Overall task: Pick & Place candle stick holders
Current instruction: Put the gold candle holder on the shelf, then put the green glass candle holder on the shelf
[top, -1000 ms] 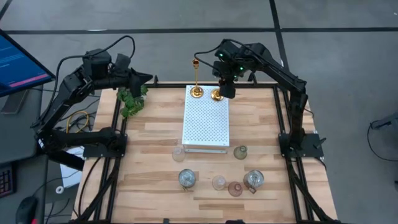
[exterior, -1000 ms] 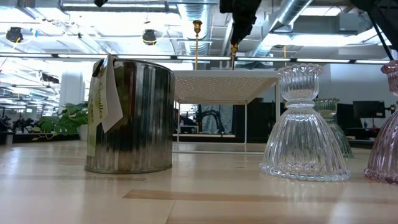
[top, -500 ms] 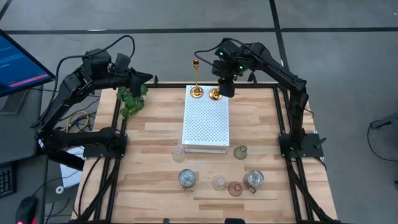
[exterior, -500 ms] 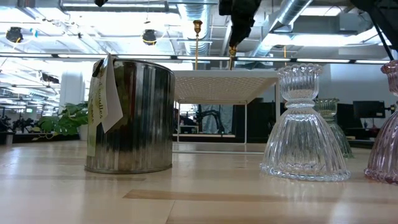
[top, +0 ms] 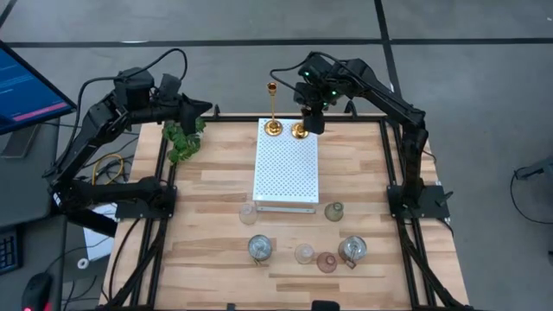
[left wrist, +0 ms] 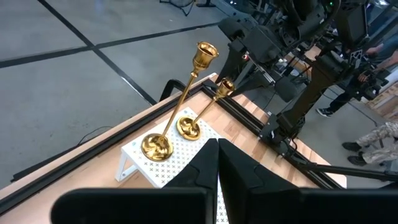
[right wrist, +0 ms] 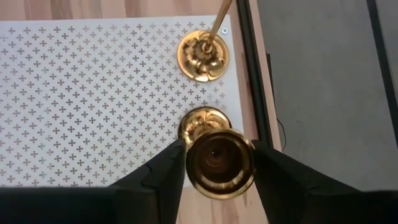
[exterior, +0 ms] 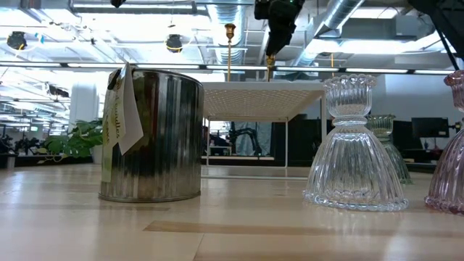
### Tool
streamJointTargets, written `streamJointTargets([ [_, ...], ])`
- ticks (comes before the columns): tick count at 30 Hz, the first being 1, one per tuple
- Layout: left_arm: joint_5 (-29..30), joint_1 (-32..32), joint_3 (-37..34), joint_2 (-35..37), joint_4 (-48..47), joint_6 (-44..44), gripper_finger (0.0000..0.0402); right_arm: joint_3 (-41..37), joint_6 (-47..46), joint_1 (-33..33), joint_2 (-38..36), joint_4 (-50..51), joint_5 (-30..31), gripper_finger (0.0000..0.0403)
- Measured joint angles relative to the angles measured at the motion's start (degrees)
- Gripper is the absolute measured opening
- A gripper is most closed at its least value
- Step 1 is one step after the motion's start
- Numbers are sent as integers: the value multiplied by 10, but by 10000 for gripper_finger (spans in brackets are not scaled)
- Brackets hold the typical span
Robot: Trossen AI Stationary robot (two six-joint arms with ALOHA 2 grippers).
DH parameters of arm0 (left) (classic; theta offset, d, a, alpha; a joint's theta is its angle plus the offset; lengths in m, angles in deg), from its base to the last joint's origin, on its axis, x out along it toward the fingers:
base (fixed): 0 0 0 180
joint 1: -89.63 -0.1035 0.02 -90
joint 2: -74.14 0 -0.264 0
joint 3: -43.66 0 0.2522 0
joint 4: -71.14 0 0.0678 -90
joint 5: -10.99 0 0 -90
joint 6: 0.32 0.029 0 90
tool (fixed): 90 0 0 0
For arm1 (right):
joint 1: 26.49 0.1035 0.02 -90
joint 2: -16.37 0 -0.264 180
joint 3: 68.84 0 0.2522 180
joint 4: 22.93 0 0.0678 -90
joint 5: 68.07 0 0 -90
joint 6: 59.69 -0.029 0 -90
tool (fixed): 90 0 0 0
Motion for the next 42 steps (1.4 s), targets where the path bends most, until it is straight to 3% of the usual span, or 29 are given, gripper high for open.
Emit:
streamJointTargets([
  [9,0,0,0,0,3,0,10,0,0,0,0,-2,0,228],
  [18,0,0,0,0,4,0,10,0,0,0,0,-23,0,250],
  [29,0,0,0,0,4,0,10,1,-5,1,0,-22,27,341],
  [34,0,0,0,0,4,0,10,28,4,1,-1,-22,34,360],
  [42,-28,0,0,0,4,0,10,25,-47,-7,-111,54,65,353],
])
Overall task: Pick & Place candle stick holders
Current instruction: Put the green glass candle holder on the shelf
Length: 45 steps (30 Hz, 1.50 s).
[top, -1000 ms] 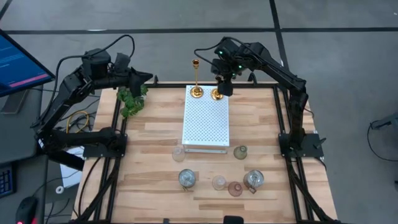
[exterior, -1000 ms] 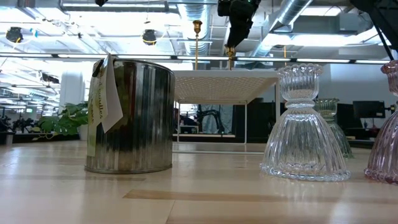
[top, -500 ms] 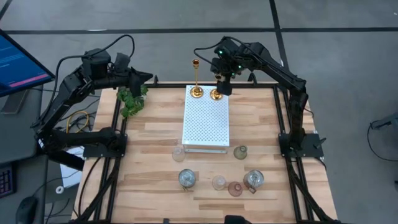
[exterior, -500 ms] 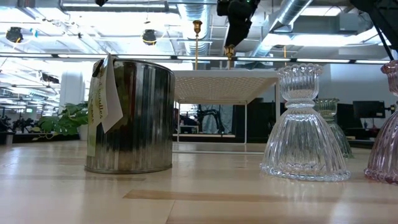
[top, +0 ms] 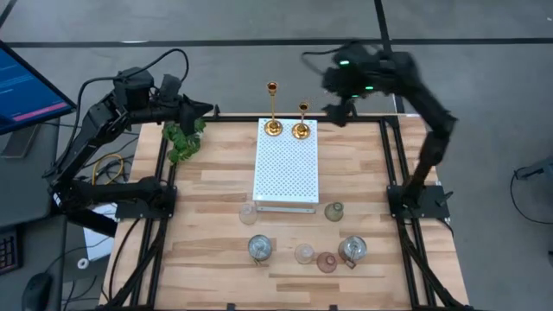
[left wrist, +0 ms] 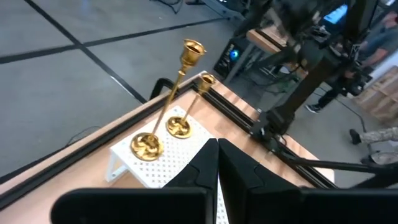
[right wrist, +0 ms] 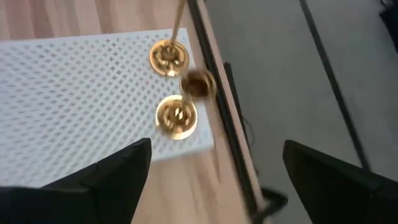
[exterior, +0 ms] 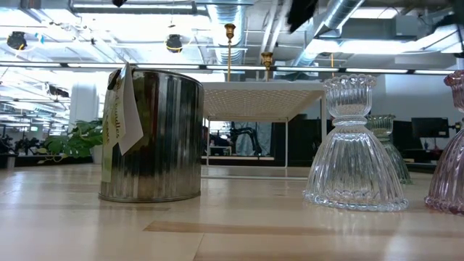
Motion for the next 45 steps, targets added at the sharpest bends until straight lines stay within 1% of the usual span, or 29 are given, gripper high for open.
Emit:
streamJointTargets([
  [2,-6,0,0,0,0,0,10,0,-39,0,-34,21,1,352],
  [4,-16,0,0,0,0,0,10,-3,-92,15,-66,17,2,353],
  [6,-28,0,0,0,0,-5,10,-15,-137,38,-104,19,-4,352],
  [8,-36,0,0,0,0,-13,10,-41,-184,76,-144,16,10,349],
  [12,-38,0,0,0,0,-17,10,-140,-302,159,-217,18,59,342],
  [15,-38,0,0,0,0,-17,10,-241,-409,223,-270,18,66,337],
  [17,-38,0,0,0,0,-17,10,-313,-476,266,-300,20,49,336],
  [20,-37,0,0,0,0,-17,10,-414,-571,330,-324,20,-4,337],
  [24,-36,0,0,0,0,-20,10,-515,-669,411,-328,19,-88,337],
  [27,-36,0,0,0,0,-22,10,-558,-702,469,-308,10,-128,336],
  [29,-36,0,0,0,0,-22,10,-570,-708,508,-287,-1,-127,337],
  [32,-36,0,0,0,0,-21,10,-571,-701,568,-254,-25,-102,337],
  [36,-36,0,0,0,0,-18,10,-571,-681,627,-212,-69,-78,333],
  [40,-38,0,0,0,0,-17,10,-571,-671,647,-180,-101,-73,325],
  [45,-47,0,0,0,0,-15,10,-584,-668,645,-165,-145,-33,322],
])
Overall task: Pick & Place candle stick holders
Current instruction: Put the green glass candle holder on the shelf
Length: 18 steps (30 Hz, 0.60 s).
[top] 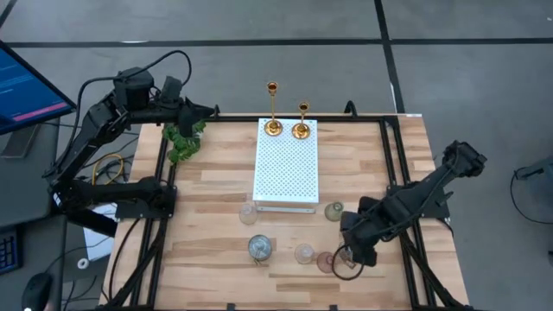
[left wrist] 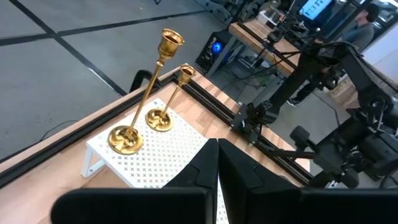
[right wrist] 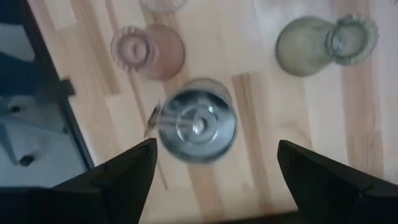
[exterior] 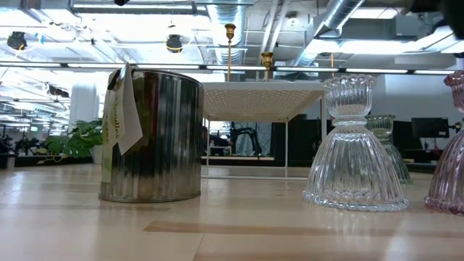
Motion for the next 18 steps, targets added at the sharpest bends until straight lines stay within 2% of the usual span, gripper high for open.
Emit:
streamJointTargets([
  [4,-25,0,0,0,0,-2,10,-31,-13,-8,-2,-45,-1,322],
  [9,-29,0,0,1,0,-6,10,-63,-25,1,-17,-54,32,322],
  [18,-29,0,0,1,0,-6,10,-182,-130,-24,-125,-77,40,322],
])
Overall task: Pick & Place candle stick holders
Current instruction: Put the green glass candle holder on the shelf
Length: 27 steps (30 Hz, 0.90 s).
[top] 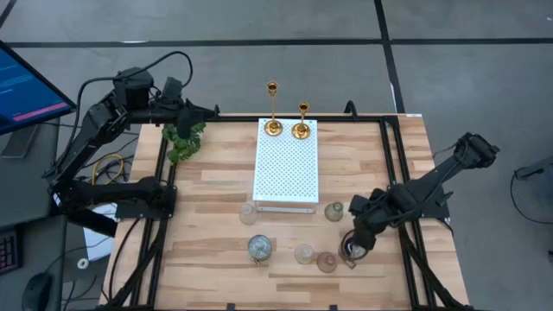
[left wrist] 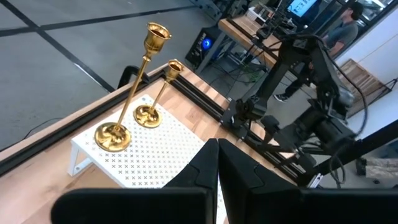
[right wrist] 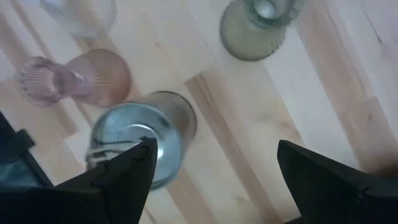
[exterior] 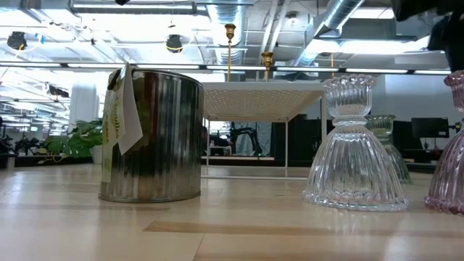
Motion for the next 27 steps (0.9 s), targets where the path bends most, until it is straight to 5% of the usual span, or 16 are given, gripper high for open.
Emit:
streamJointTargets([
  [8,1,0,0,0,0,0,10,-53,34,-37,-19,-70,-29,322],
  [15,3,0,0,-3,0,0,10,-60,142,-165,-25,-84,12,322],
  [27,5,0,0,-3,0,-5,10,-58,391,-319,20,-120,-132,372],
])
